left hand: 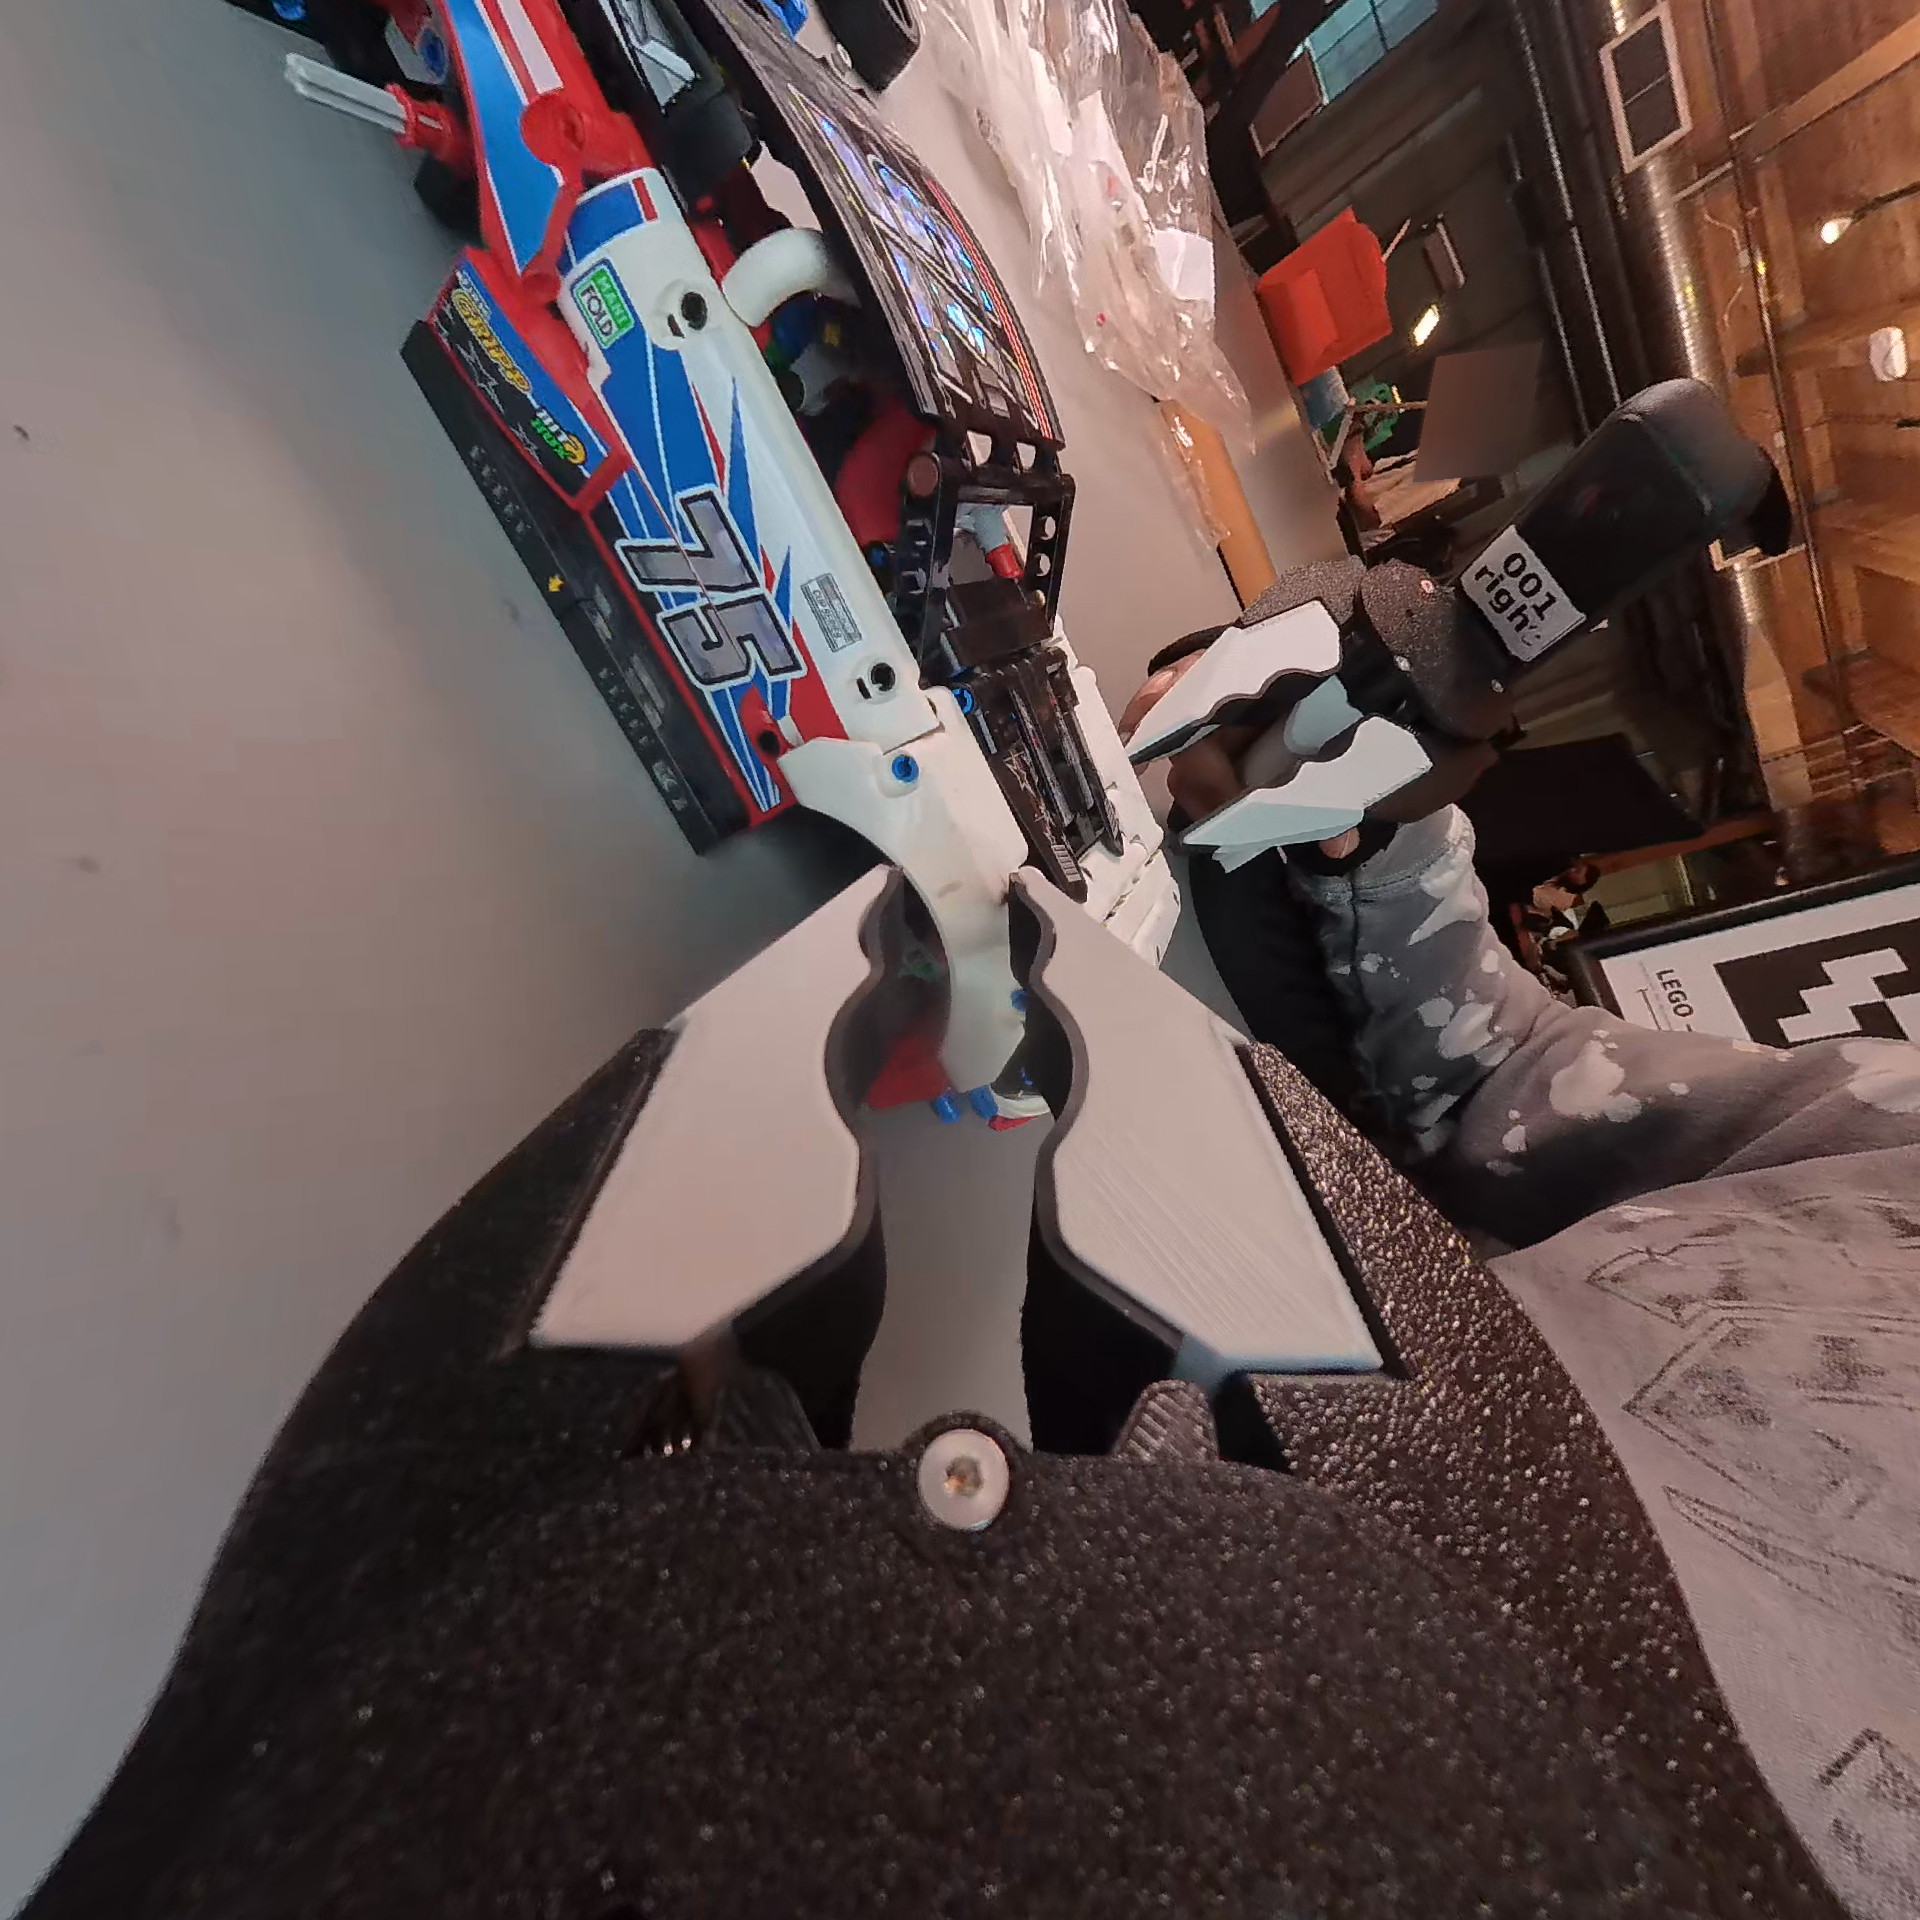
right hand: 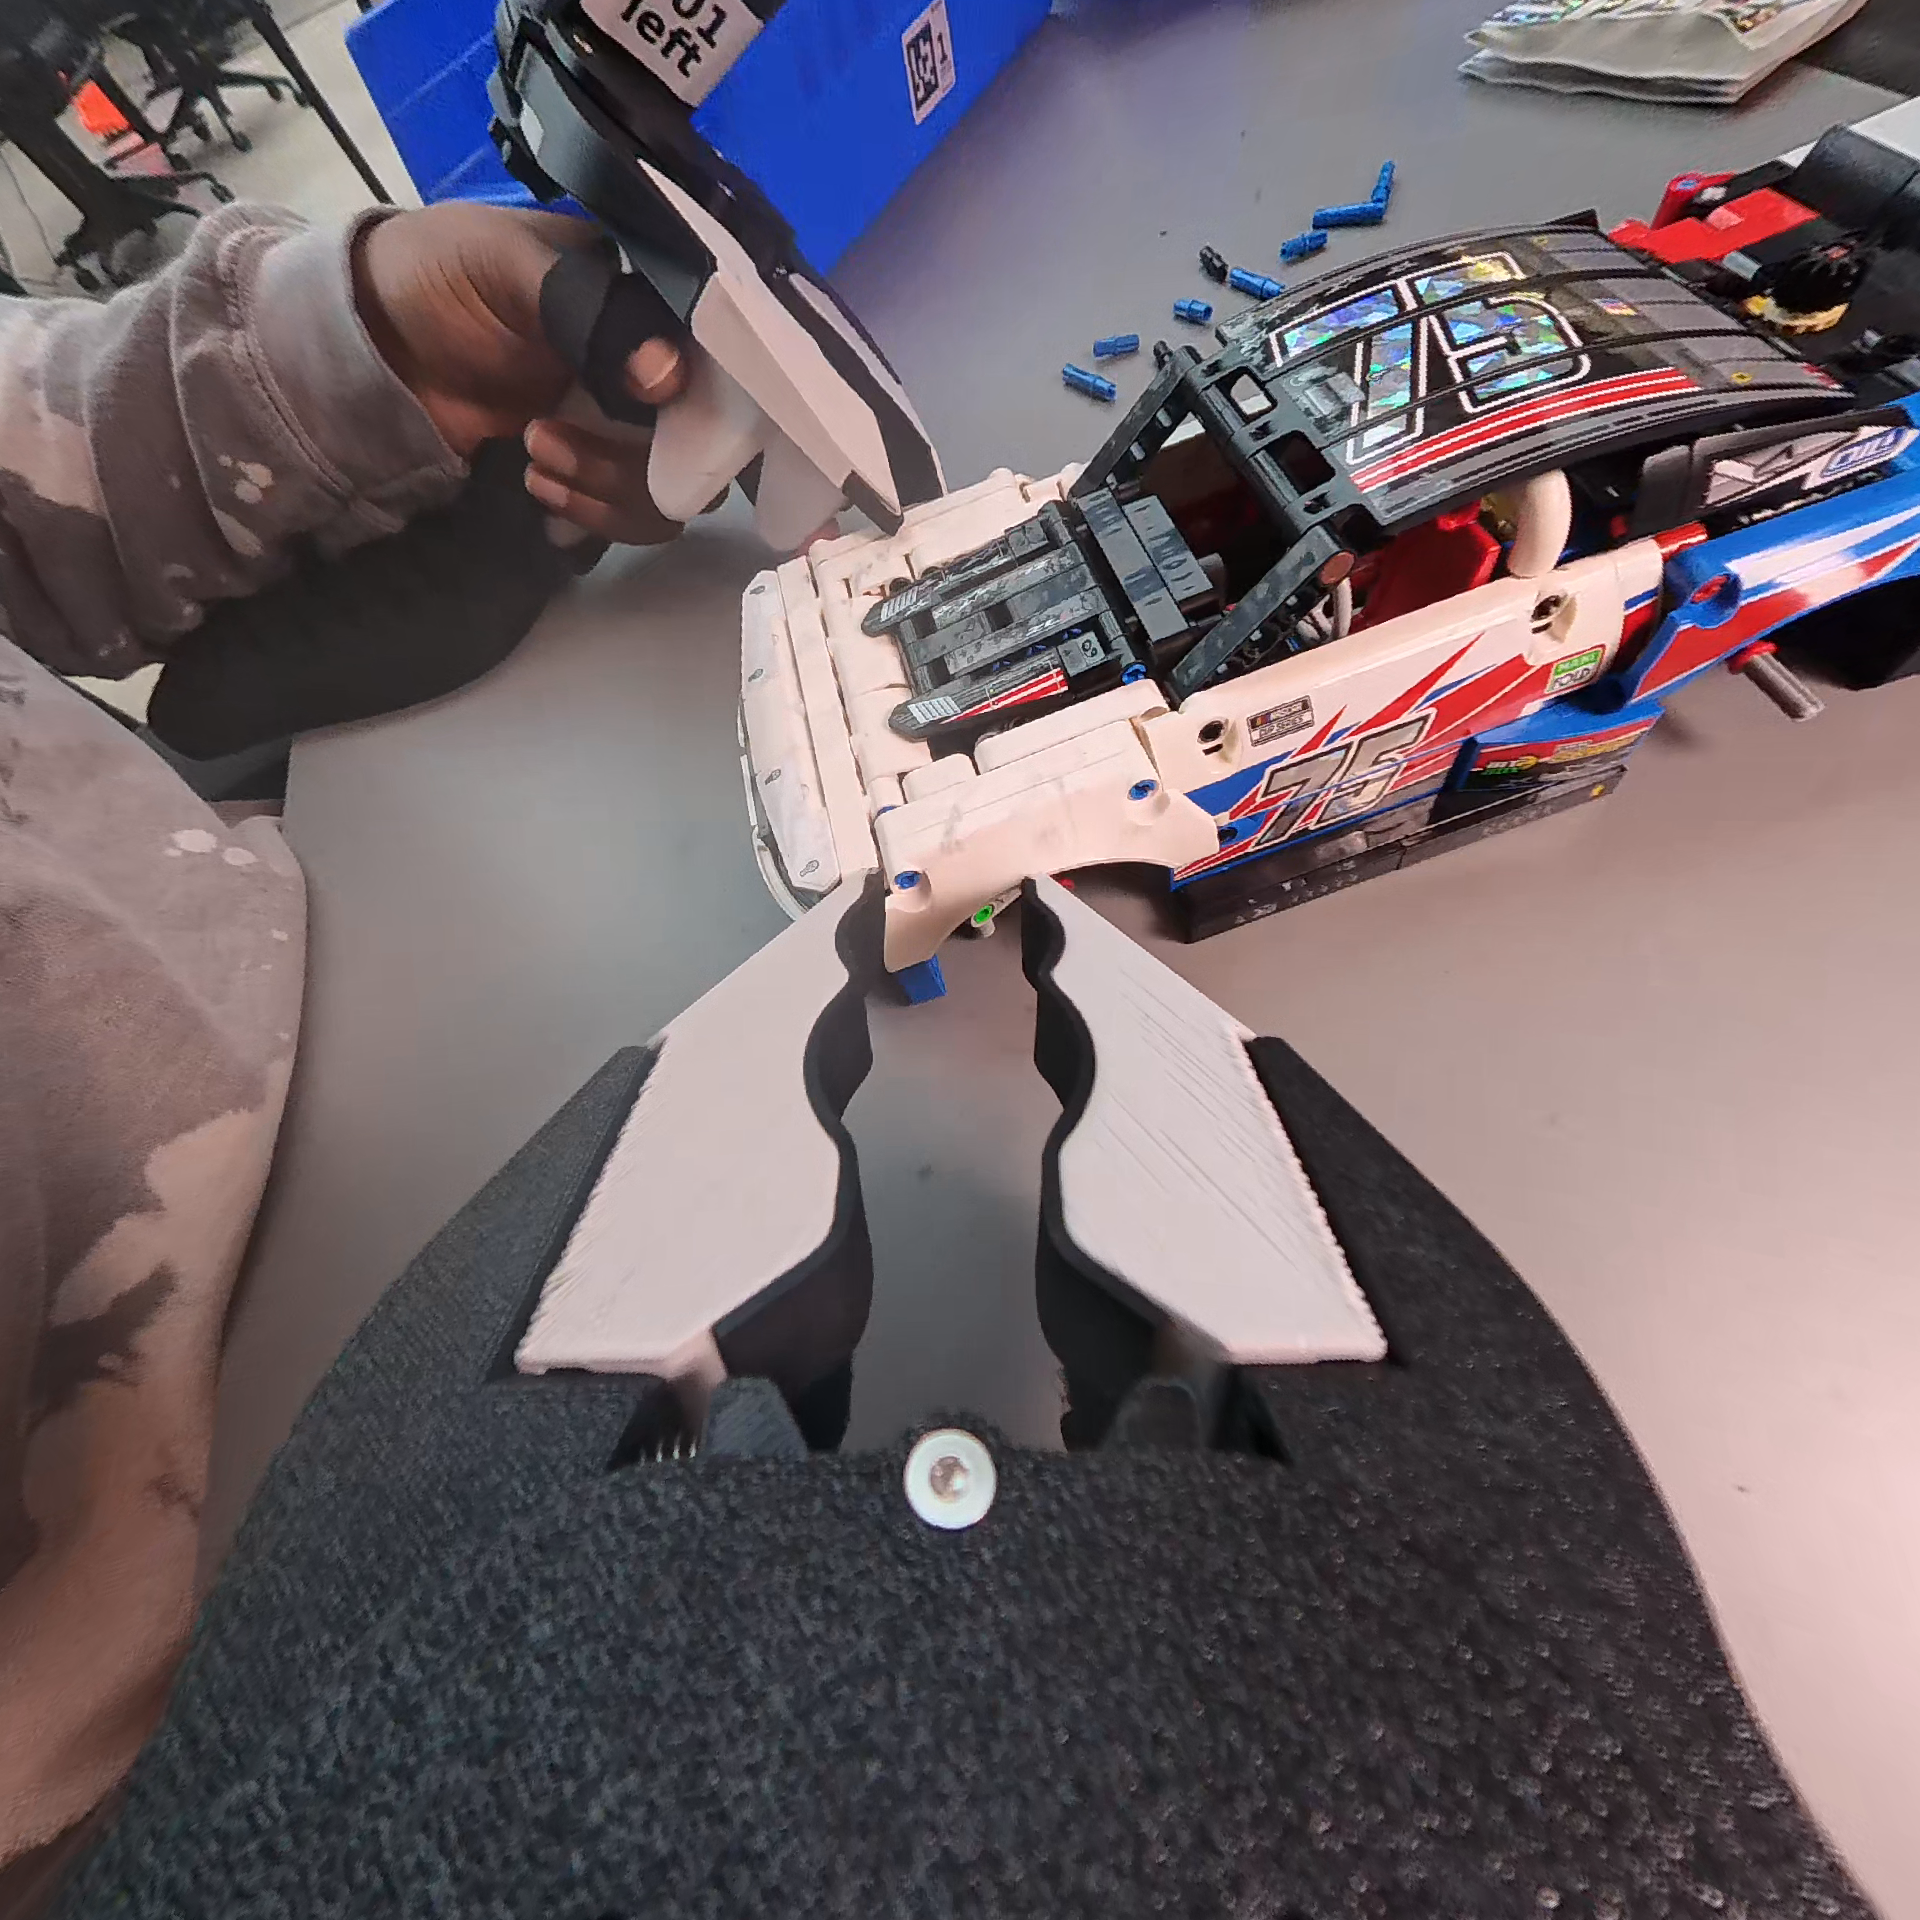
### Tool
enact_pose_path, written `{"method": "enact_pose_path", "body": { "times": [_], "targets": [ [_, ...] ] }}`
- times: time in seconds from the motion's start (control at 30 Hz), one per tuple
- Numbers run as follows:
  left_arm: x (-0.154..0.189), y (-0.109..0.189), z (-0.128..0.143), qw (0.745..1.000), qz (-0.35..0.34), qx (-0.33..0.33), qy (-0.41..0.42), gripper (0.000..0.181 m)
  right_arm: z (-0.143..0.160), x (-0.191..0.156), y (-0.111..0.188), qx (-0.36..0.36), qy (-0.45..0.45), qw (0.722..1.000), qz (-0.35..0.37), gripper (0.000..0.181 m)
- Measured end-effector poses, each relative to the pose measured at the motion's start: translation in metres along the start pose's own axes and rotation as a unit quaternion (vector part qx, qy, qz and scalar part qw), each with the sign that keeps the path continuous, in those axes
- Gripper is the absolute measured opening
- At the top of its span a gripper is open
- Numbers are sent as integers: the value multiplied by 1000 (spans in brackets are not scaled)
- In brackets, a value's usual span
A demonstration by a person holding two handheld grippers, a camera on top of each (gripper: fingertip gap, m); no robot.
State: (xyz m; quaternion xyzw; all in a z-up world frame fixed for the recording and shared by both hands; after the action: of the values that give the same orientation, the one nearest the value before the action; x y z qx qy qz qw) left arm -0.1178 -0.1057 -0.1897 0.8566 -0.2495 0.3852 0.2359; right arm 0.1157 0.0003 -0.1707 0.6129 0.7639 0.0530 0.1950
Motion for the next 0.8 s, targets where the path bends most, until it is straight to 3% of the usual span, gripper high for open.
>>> {"method": "enact_pose_path", "body": {
  "times": [0.5, 0.8],
  "targets": [
    [3, 3, 2, 1000, 10, 15, -18, 28, -2, 11, 2, 17, -40, 999, 23, 39],
    [1, 1, 2, 999, -8, 17, -38, 22, -5, 11, -7, 18, -50, 998, 17, 35]
  ]
}}
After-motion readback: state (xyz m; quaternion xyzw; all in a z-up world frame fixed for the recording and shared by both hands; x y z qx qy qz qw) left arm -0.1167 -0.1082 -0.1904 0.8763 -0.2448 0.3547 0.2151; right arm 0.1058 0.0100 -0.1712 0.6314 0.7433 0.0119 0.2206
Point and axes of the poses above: each gripper's, where its closed fingertips meet, y back along the fingers, z out of its underside, x = y × z across the jaws, the point moved 9 cm from there along y, back along the fingers, and after that the axes turned 11 degrees about x, right-handed, at the moved point
